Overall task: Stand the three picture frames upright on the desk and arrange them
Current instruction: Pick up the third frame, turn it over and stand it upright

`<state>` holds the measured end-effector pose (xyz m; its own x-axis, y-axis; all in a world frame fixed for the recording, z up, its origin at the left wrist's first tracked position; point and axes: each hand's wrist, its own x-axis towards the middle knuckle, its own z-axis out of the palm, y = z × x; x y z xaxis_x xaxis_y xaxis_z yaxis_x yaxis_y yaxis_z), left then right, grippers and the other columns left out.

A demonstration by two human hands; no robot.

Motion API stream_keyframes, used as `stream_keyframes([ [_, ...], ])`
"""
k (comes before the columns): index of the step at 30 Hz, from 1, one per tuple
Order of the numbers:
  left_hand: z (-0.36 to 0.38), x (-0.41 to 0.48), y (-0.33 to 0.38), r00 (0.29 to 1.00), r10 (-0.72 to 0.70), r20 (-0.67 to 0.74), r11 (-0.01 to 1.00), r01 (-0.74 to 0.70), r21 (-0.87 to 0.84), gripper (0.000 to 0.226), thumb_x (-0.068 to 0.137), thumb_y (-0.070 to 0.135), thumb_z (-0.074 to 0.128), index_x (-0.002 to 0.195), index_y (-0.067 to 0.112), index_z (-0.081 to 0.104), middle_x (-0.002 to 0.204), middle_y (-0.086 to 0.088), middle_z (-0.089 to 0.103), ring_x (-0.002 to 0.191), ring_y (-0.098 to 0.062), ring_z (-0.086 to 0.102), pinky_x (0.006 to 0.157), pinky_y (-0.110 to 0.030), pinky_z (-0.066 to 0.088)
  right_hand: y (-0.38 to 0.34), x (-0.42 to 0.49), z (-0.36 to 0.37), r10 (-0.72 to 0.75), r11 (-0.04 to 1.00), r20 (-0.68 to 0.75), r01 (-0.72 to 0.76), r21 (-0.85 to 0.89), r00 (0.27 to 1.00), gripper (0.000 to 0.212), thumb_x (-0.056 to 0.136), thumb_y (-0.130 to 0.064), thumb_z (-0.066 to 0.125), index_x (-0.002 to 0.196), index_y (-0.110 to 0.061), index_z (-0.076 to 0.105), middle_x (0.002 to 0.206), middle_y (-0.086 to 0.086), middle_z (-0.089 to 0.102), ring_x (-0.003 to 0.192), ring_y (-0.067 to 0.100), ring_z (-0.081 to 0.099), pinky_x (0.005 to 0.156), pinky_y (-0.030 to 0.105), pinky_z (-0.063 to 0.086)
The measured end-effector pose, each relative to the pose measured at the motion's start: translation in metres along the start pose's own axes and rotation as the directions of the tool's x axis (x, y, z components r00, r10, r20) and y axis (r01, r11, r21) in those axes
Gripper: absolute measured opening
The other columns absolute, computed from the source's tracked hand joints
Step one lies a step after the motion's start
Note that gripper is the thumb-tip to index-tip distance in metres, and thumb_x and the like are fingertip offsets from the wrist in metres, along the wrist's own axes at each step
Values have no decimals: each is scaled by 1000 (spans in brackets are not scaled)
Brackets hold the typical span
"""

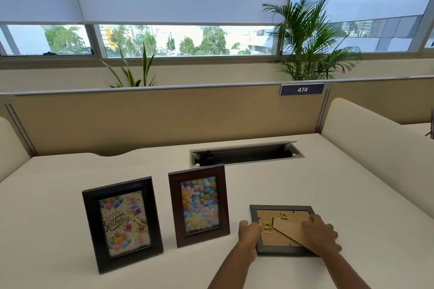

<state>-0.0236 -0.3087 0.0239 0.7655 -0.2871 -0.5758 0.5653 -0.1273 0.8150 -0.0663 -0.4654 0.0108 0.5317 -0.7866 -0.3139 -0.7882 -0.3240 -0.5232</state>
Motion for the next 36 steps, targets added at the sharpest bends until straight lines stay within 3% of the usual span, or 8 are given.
stream_keyframes([
  [5,8,2,-3,998,7,-61,1000,-7,-4,53,90,1,43,139,4,23,136,-14,29,88,-20,45,70,-28,46,3,-1,-6,-55,998,28,54,17,998,38,91,-18,38,128,-20,47,134,21,40,124,38,34,108,49,26],
  [9,5,5,-3,994,3,-114,991,12,130,46,92,10,43,136,2,30,140,-18,24,77,-15,44,80,-28,45,7,0,-7,-116,993,66,116,2,991,36,91,-14,38,124,-20,51,134,19,43,124,37,38,109,48,29],
  [13,10,2,3,991,-13,-135,957,51,285,46,91,11,42,136,3,34,140,-19,31,120,-30,44,101,-33,42,7,4,-6,-157,987,84,154,32,984,38,90,-11,38,125,-19,51,136,12,46,125,34,40,109,45,31],
  [16,10,-1,9,990,-42,-137,950,82,301,46,88,9,46,132,3,38,139,-20,33,122,-31,42,101,-32,41,7,5,-7,-150,987,83,145,63,985,39,89,-10,38,125,-19,51,137,13,46,125,34,40,108,45,32],
  [28,18,-8,20,996,55,-67,996,-60,-61,35,89,-7,41,122,-1,45,122,-21,55,94,-25,52,82,-36,50,1,-2,-12,-384,920,20,381,96,923,29,95,-16,40,112,-2,60,121,19,61,105,30,54,95,36,40],
  [32,16,-17,42,999,43,-21,981,-46,-187,20,90,-7,43,108,3,43,93,-15,56,70,-19,56,47,-25,55,10,-29,-19,-678,723,-81,682,107,731,24,92,-24,50,113,-16,60,120,5,61,109,22,55,105,49,38],
  [34,15,-23,55,998,62,17,977,-57,-203,16,90,-8,42,99,4,40,78,-11,53,65,-17,54,46,-26,52,18,-38,-19,-838,546,-68,833,-86,542,38,81,-21,69,117,-17,59,120,1,61,109,20,58,101,50,40],
  [36,17,-30,64,995,80,57,981,-69,-182,16,89,-7,43,98,4,38,76,-10,51,64,-17,54,51,-27,51,20,-41,-19,-880,474,-96,851,-225,465,52,64,-16,83,112,-9,63,111,10,68,95,26,66,83,47,54],
])
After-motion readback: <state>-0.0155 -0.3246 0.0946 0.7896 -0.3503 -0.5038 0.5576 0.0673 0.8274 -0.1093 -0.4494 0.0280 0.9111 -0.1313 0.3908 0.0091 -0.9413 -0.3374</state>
